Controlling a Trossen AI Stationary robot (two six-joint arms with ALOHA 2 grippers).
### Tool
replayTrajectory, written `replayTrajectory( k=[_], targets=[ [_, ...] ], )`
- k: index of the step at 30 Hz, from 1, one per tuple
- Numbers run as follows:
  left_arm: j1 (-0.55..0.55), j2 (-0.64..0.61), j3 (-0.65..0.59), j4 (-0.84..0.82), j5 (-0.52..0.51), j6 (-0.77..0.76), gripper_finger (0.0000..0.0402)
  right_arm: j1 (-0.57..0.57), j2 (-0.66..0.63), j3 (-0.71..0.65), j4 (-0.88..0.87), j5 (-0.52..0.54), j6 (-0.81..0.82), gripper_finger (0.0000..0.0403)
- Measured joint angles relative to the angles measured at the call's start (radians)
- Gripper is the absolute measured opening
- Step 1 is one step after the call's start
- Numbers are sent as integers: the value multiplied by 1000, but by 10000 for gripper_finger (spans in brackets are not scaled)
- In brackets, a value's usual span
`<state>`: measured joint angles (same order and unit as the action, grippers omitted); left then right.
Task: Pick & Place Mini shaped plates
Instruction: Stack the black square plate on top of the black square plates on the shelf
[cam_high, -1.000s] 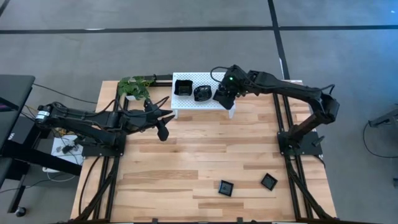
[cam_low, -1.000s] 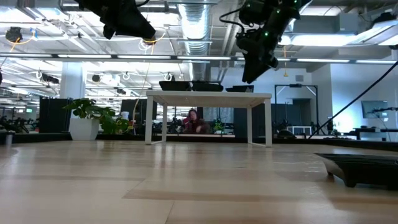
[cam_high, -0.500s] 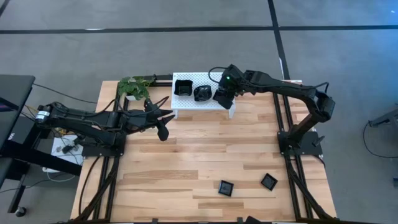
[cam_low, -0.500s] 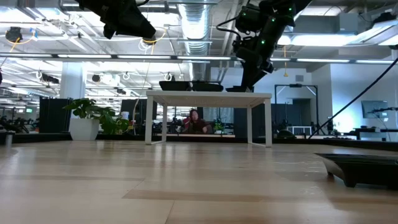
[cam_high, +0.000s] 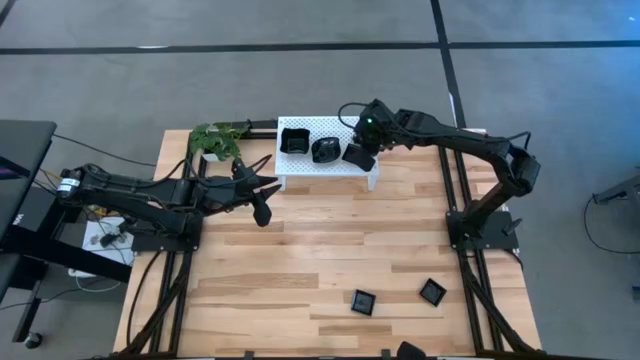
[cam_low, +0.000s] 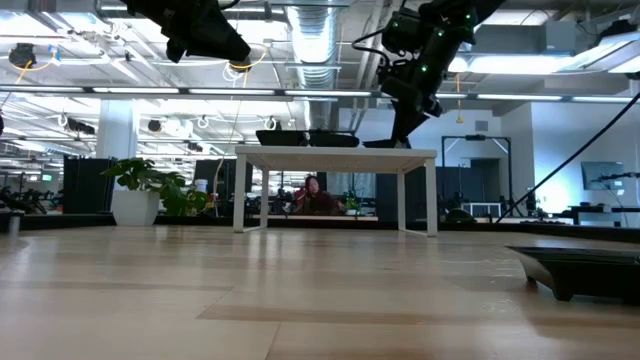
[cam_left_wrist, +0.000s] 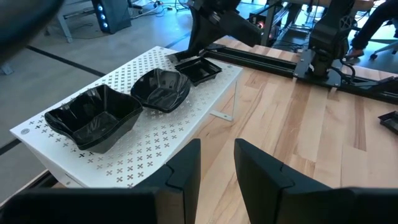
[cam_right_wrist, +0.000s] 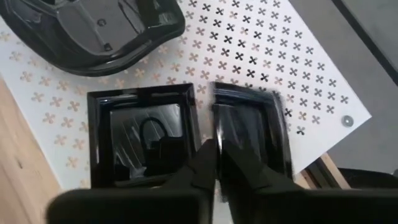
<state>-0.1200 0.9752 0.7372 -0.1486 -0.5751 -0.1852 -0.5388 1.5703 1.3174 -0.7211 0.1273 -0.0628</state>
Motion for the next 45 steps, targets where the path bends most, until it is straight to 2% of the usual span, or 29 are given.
replayTrajectory(
  k=[2,12,20,27,40,45],
  targets=[
    [0,0,0,0,0,0,99,0,0,0,3,1,-13,6],
    [0,0,0,0,0,0,99,47,0,40,-7,27,-25,2],
    [0,0,0,0,0,0,99,215,0,131,-106,198,24,1],
    [0,0,0,0,0,0,99,355,15,133,-108,339,54,1],
    [0,0,0,0,0,-6,99,314,22,132,-141,346,215,0],
    [0,0,0,0,0,-6,99,310,23,112,-152,345,215,0]
  ],
)
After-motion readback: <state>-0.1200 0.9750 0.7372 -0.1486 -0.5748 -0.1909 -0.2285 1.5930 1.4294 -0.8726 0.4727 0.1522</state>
